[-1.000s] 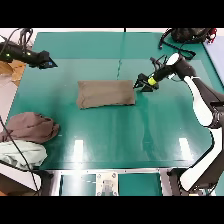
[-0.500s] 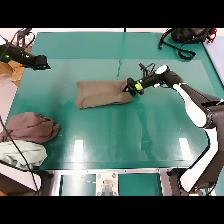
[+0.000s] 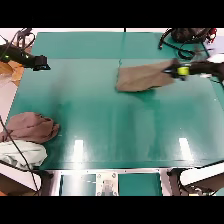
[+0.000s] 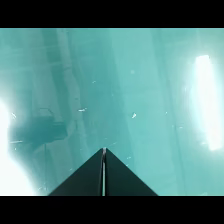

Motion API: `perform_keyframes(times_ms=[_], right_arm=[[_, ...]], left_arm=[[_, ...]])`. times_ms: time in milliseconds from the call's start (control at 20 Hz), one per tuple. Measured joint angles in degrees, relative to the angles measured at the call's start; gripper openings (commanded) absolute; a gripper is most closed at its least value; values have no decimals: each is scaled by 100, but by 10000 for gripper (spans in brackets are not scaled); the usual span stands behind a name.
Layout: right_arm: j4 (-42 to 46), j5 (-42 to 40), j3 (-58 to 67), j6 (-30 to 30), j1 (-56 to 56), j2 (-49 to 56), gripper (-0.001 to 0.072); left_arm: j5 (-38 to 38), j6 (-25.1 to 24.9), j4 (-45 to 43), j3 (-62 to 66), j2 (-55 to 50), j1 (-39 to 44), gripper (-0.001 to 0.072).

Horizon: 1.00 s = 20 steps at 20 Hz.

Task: Fold the shirts.

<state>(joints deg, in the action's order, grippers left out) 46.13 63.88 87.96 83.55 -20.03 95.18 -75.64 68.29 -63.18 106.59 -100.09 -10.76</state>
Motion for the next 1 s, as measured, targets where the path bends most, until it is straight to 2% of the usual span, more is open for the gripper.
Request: perform_keyframes(times_ms=[300,550,850,900,950,1000], right_arm=[[824,63,-1491,-15,-2865,-1598,13],[1073,-332,-3132,-262,-5119,-2647,14],[1176,-942,-4872,-428,-6585,-3281,15],[1202,-1023,-5047,-439,-6647,-3320,57],[1228,-1095,-5176,-446,-6666,-3351,332],[1268,-1117,-5250,-459,-6666,-3370,427]], left_arm=[[0,0,7,0,0,-2,25],[-24,0,46,0,0,-2,25],[-68,-68,61,0,0,-2,26],[-70,-72,63,0,0,-2,25],[-79,-74,63,0,0,-2,25],[-90,-76,63,0,0,-2,25]])
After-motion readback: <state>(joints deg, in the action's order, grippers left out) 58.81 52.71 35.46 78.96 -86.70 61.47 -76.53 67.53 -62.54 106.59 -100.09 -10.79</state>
